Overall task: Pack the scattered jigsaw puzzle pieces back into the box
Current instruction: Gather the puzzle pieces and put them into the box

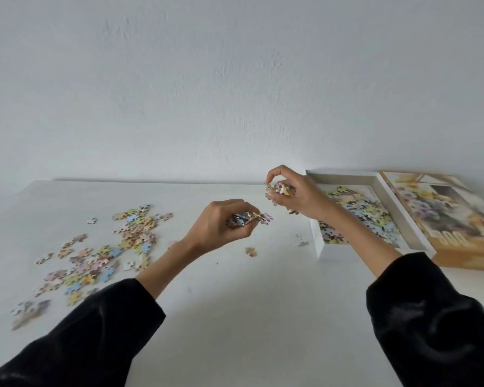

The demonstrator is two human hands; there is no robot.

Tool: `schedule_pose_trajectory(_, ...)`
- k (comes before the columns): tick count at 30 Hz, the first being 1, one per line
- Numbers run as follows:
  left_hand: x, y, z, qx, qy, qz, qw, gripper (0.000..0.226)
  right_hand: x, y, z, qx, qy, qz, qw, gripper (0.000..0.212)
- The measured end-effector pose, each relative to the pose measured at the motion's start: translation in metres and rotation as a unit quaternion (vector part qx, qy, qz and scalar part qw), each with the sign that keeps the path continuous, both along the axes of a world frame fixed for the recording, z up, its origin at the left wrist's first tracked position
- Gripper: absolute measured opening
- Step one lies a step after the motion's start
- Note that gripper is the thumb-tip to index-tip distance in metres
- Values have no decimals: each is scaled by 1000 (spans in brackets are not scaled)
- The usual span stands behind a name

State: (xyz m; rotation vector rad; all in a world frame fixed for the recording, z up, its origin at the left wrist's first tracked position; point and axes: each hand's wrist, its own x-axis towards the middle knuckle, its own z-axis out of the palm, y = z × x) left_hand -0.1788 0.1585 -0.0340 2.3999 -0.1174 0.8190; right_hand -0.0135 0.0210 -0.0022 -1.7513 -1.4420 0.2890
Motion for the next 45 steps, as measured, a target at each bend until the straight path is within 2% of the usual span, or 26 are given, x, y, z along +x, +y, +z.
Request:
schedule_pose_trajectory(4,40,-32,7,5,4,-24,1000,15,38,-33,2,-2,-10,-33,999,20)
schedule_pose_trajectory(11,112,-79,13,12,15,-67,998,28,99,-72,1,-12,-30,-84,996,19)
schedule_pose_trajectory(21,188,-125,-3,33,45,-121,991,25,158,-94,-20,-22,-24,-75,997,23)
schedule_pose_trajectory(29,203,-130,-19,54,65,-131,988,25,167,-97,-31,-31,-3,-76,997,22)
schedule_pose_trajectory(35,208,-127,-21,98,117,-145,978,29,170,-99,-39,-22,-28,-103,994,25)
schedule_pose_trajectory(39,210,-124,-20,131,144,-162,967,35,171,-97,-39,3,-36,-109,993,20)
schedule_pose_trajectory(45,204,-121,-20,134,154,-168,964,29,168,-95,-38,9,-38,-114,993,15)
